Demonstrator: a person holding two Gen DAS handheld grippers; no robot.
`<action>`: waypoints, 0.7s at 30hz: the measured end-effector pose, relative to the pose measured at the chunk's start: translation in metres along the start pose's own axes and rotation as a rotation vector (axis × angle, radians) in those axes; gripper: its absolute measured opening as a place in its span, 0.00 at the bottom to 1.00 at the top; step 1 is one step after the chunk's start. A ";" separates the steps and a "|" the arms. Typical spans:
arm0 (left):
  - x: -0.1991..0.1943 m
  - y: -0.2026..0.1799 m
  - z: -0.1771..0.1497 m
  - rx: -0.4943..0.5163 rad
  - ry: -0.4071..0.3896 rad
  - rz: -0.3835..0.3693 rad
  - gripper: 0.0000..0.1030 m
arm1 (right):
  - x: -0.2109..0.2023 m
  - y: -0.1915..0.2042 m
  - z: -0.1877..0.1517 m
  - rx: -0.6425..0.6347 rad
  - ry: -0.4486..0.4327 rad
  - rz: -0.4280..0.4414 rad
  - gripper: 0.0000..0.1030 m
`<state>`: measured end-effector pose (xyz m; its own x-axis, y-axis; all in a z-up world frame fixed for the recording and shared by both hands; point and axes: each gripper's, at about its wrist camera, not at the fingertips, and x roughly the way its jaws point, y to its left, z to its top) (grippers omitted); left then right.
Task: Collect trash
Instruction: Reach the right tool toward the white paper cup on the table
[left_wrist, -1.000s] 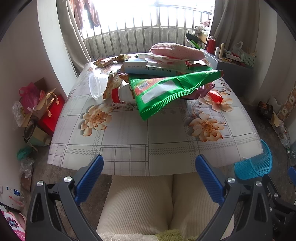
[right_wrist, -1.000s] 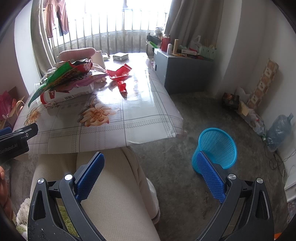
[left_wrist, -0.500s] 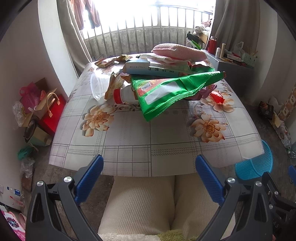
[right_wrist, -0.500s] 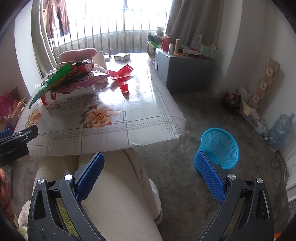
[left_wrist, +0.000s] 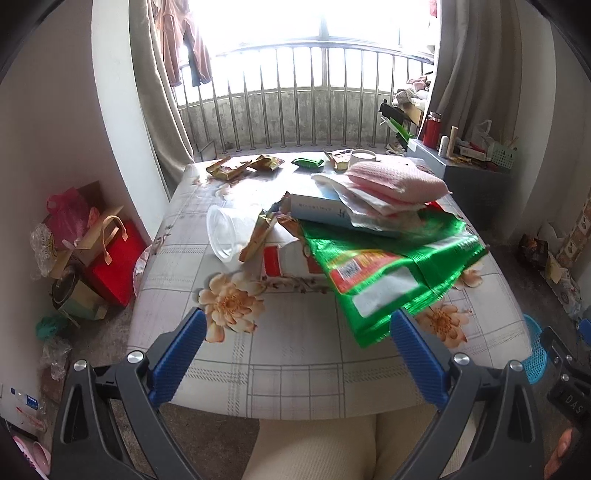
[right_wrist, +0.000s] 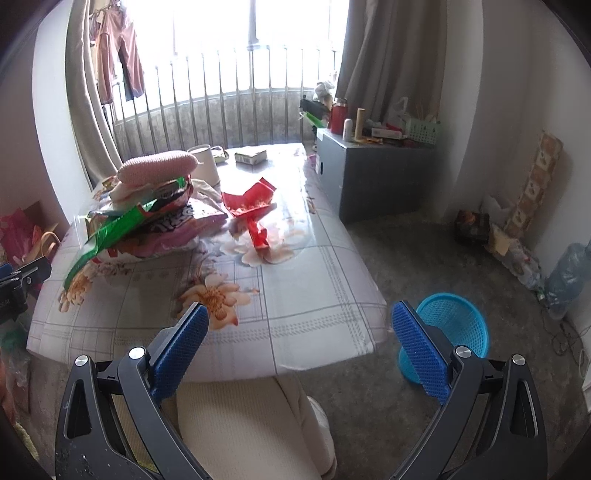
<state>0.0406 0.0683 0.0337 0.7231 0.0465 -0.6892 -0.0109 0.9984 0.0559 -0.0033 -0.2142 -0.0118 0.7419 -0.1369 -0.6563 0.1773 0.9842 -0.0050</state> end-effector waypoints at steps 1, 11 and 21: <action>0.003 0.007 0.004 0.003 -0.004 -0.007 0.95 | 0.002 0.000 0.003 0.005 -0.005 0.012 0.92; 0.043 0.094 0.031 -0.172 -0.061 -0.197 0.95 | 0.039 -0.017 0.029 0.161 0.047 0.130 0.92; 0.100 0.143 0.056 -0.408 -0.030 -0.303 0.95 | 0.093 -0.045 0.064 0.386 0.157 0.325 0.87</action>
<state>0.1497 0.2136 0.0133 0.7549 -0.2424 -0.6094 -0.0623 0.8985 -0.4346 0.0991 -0.2786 -0.0238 0.6978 0.2159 -0.6830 0.2012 0.8560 0.4762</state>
